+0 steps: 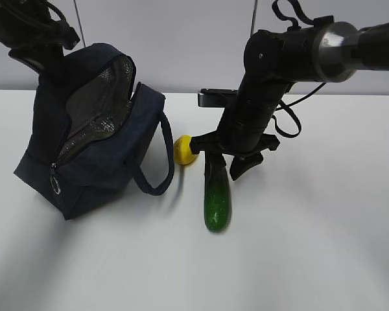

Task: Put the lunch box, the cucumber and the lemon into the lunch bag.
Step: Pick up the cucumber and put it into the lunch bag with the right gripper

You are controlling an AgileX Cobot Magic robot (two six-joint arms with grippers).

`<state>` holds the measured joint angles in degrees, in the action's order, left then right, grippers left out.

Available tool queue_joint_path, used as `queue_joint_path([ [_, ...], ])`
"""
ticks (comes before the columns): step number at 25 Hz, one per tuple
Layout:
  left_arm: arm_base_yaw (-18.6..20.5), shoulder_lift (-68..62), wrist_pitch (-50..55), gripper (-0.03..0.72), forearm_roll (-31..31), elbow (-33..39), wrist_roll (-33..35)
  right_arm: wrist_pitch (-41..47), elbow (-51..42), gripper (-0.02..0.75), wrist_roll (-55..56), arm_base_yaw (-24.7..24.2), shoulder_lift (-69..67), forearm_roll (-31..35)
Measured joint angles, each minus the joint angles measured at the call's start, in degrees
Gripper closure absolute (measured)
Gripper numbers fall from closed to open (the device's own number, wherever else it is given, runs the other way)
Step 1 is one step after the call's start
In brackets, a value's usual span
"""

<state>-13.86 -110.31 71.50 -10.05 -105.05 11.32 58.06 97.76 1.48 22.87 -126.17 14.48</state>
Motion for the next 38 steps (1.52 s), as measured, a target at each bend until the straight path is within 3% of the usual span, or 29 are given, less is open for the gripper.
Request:
queue_joint_path([
  [17,0.0,0.0,0.0,0.684,0.0,0.0,0.58,-1.38,0.23,0.322,0.23,0.09,-4.33,6.2],
  [25,0.0,0.0,0.0,0.684,0.0,0.0,0.6,-1.43,0.36,0.417,0.01,0.09,-4.33,6.44],
  [38,0.0,0.0,0.0,0.684,0.0,0.0,0.7,2.79,3.3,0.426,-4.71,-0.01,1.18,7.17],
])
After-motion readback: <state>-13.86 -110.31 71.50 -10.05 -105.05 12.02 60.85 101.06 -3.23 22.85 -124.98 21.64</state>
